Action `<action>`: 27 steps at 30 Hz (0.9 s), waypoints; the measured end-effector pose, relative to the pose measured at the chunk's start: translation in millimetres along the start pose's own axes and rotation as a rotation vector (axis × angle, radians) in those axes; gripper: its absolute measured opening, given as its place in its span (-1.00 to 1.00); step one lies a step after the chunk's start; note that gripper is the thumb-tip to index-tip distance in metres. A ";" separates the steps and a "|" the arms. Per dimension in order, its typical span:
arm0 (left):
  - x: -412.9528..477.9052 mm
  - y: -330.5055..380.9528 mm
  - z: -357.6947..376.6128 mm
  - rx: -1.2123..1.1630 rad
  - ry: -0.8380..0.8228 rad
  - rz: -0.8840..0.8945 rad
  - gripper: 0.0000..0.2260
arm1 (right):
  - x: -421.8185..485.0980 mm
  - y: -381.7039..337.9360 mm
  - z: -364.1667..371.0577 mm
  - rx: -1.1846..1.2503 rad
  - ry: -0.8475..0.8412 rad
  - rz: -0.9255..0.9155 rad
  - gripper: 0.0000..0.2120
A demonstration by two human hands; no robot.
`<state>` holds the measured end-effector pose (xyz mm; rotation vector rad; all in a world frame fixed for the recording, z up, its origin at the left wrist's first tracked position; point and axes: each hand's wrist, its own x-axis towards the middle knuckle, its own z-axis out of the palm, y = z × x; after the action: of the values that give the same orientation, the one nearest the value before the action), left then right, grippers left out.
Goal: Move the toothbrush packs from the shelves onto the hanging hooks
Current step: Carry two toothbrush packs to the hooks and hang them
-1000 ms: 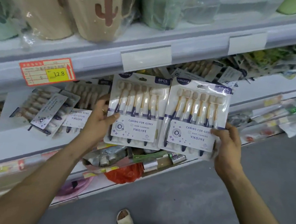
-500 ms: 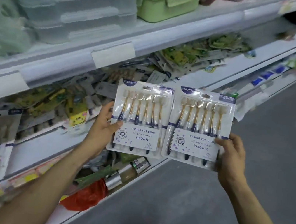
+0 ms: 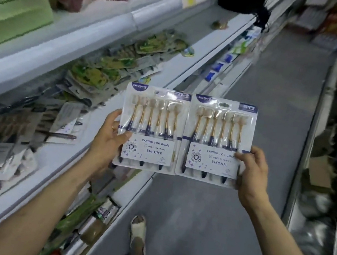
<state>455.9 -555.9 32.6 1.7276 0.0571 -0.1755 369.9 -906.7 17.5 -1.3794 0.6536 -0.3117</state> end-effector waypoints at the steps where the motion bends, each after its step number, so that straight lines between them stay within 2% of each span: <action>1: 18.9 4.7 13.3 -0.009 -0.026 0.010 -0.45 | 12.8 -1.7 -5.0 -0.003 0.030 -0.008 -0.79; 8: 151.4 38.1 93.2 0.053 -0.205 0.078 -0.40 | 97.1 -24.2 -23.9 0.037 0.228 -0.033 -0.82; 12: 213.4 65.7 142.7 0.076 -0.306 0.127 -0.40 | 137.3 -45.4 -36.7 0.064 0.337 -0.059 -0.69; 16: 263.4 91.1 193.5 0.060 -0.408 0.165 -0.41 | 171.6 -62.7 -52.4 0.095 0.429 -0.102 -0.74; 20: 316.5 103.6 247.4 0.023 -0.485 0.155 -0.41 | 217.4 -70.9 -77.6 0.105 0.492 -0.114 -0.84; 27: 396.2 125.0 345.0 -0.009 -0.522 0.173 -0.40 | 320.8 -97.1 -123.4 0.121 0.502 -0.140 -0.82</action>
<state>834.9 -940.5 42.4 1.6210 -0.4722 -0.4901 565.2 -1205.7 26.5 -1.2379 0.9334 -0.8140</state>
